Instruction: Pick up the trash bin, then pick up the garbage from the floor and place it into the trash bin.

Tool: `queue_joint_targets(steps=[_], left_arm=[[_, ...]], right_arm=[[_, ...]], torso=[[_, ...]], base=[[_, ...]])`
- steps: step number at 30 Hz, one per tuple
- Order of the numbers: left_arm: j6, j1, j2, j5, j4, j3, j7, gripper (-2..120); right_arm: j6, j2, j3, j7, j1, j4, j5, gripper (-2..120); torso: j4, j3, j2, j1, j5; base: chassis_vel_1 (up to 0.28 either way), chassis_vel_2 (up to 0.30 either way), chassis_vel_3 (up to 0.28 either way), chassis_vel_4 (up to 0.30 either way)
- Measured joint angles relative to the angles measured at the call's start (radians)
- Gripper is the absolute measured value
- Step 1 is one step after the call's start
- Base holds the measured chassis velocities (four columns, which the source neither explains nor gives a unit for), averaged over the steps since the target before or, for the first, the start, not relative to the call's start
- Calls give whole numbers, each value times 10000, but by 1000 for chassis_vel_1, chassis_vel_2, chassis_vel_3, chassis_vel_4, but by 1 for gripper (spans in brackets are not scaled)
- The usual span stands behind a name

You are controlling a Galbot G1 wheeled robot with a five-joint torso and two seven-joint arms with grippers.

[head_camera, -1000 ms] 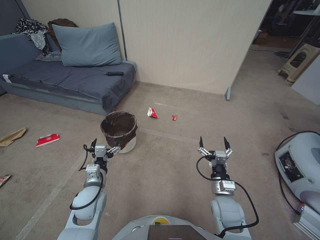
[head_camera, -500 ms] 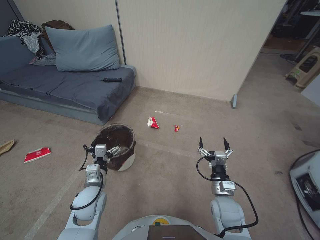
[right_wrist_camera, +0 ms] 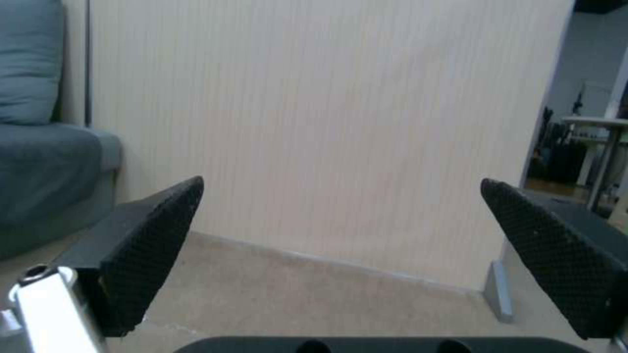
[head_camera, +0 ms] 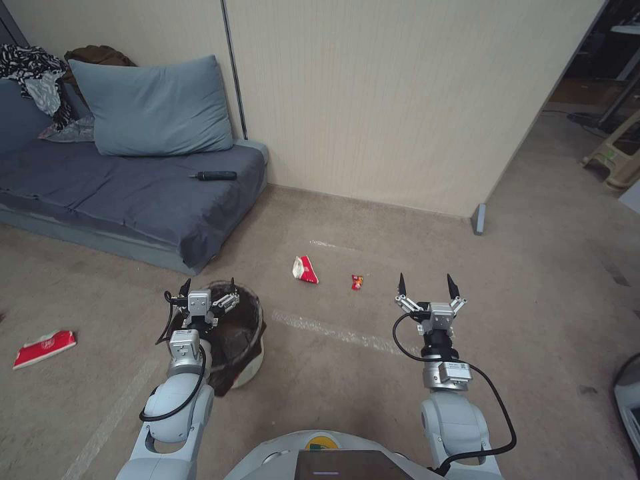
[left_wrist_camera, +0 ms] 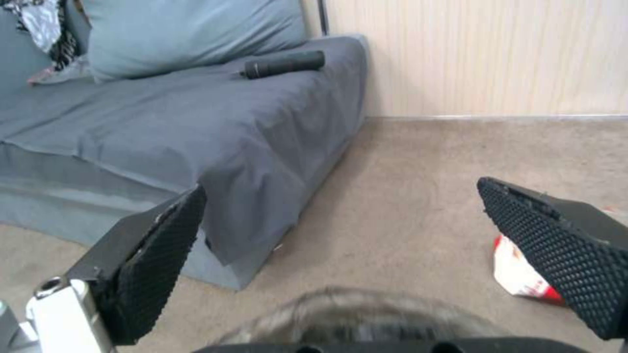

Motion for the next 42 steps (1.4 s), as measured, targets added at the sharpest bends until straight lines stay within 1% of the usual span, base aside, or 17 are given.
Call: queue_joint_targets(steps=[3, 7, 19, 20, 22, 23, 24, 25, 28, 30, 31, 32, 35, 39, 42], left_arm=[[29, 39, -20, 12, -62, -11, -80, 100], [107, 113, -40, 14, -205, -11, -290, 100], [333, 347, -79, 44, -552, 45, -762, 100], [445, 476, -60, 52, -728, 79, -948, 100], [507, 536, -49, 40, -817, 99, -1043, 100], [600, 635, -26, 10, -963, 132, -1203, 100], [799, 866, 30, -75, -1240, 191, -1512, 100], [799, 866, 30, -75, -1240, 191, -1512, 100], [1451, 1364, 147, -579, -1712, 261, -2213, 100], [1550, 1421, 161, -667, -1754, 264, -2324, 100], [1912, 1595, 208, -965, -1846, 254, -2744, 100], [1912, 1595, 208, -965, -1846, 254, -2744, 100], [2354, 1772, 273, -1429, -1848, 137, -3377, 100], [2525, 1841, 286, -1628, -1848, 102, -3536, 100], [2825, 1924, 296, -1987, -1853, 27, -3755, 100]], right_arm=[[182, 1, 8, 78, 81, -106, -285, 100], [203, 0, 7, 134, 94, -159, -441, 100], [152, 1, -2, 249, 131, -208, -659, 100], [122, 0, 6, 264, 136, -215, -662, 100], [108, 0, 7, 273, 139, -217, -662, 100], [90, 0, 8, 283, 146, -221, -662, 100], [69, 1, 10, 294, 162, -236, -667, 100], [69, 1, 10, 294, 162, -236, -667, 100], [26, 0, 2, 305, 209, -267, -675, 100], [19, 1, 2, 306, 216, -273, -675, 100], [11, 1, 0, 310, 238, -292, -677, 100], [11, 1, 0, 310, 238, -292, -677, 100], [5, 1, 17, 314, 240, -304, -680, 100], [2, 0, 21, 315, 240, -304, -680, 100], [-12, 0, 22, 317, 250, -303, -681, 100]], torso=[[0, 0, 0, 0, 0], [-2, 2, 0, 2, -1], [-2, -1, 0, 0, 0], [-2, -1, 0, 0, 0], [-2, -1, 0, 0, 0], [-1, -1, 0, 0, 0], [-2, -2, 0, 0, 1], [-2, -2, 0, 0, 1], [0, -1, 0, 0, 0], [0, -1, 0, 0, 0], [0, -1, 0, 0, 1], [0, -1, 0, 0, 1], [-2, -1, 1, 0, 1], [-1, -1, 0, 0, 0], [-1, -1, 0, 0, 0]], base=[[-201, 221, 221, -209], [-120, 134, 147, -119], [11, -9, -5, -1], [0, 0, 0, 0], [0, 0, 0, 0], [0, 0, 0, 0], [0, 0, 0, 0], [0, 0, 0, 0], [0, 0, 0, 0], [0, 0, 0, 0], [0, 0, 0, 0], [0, 0, 0, 0], [0, 0, 0, 0], [0, 0, 0, 0], [0, 0, 0, 0]])
